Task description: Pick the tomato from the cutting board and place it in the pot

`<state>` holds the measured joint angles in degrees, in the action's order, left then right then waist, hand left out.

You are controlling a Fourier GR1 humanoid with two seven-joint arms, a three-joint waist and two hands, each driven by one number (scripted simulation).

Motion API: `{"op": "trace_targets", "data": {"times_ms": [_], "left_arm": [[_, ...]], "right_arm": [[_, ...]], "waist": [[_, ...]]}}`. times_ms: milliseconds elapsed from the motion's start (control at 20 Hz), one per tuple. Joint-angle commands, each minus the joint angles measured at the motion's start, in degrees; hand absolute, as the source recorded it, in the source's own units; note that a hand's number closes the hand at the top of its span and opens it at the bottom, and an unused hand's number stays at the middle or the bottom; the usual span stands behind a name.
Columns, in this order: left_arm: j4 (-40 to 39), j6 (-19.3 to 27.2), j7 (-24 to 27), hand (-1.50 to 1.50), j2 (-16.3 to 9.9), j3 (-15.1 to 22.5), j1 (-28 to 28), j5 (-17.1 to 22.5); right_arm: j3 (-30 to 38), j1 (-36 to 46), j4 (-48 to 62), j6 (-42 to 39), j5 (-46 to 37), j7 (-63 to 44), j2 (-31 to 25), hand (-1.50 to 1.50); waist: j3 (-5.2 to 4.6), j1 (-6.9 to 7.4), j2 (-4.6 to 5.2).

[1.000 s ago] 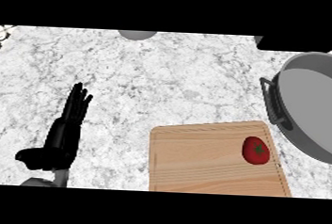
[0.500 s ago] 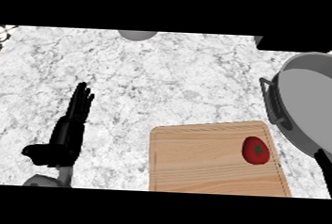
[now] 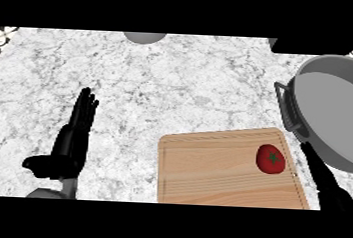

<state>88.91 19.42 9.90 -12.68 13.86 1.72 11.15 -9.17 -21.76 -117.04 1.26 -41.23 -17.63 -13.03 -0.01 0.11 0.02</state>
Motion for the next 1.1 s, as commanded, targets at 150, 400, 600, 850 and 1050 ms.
{"op": "trace_targets", "data": {"times_ms": [150,400,600,850,1050], "left_arm": [[-0.8,-3.6,3.3,0.00,1.4,-1.8,-4.2,-1.8],[1.3,-5.1,-2.3,0.00,1.8,-4.3,-0.3,-2.3],[4.9,-3.2,-3.4,0.00,4.3,-2.6,-3.7,-6.1],[2.3,-3.9,-3.8,0.00,5.8,-5.5,-0.5,-7.2],[0.1,-5.7,0.2,0.00,5.2,-5.8,-3.0,-5.8]], "right_arm": [[2.1,-0.3,4.2,0.7,0.1,5.1,0.7,-1.50],[3.3,9.0,13.4,0.5,-2.0,3.3,3.0,-1.50],[2.0,7.0,13.5,1.7,-4.0,4.4,4.4,-1.50],[5.0,9.8,16.0,0.6,-2.6,6.1,3.8,-1.50],[5.6,10.3,18.5,10.6,-7.0,12.2,4.0,1.50]], "waist": [[0.01,-0.25,-0.07],[0.01,-0.11,-0.04],[0.01,-0.16,-0.07],[0.01,-0.19,-0.06],[0.02,-0.24,-0.04]]}}
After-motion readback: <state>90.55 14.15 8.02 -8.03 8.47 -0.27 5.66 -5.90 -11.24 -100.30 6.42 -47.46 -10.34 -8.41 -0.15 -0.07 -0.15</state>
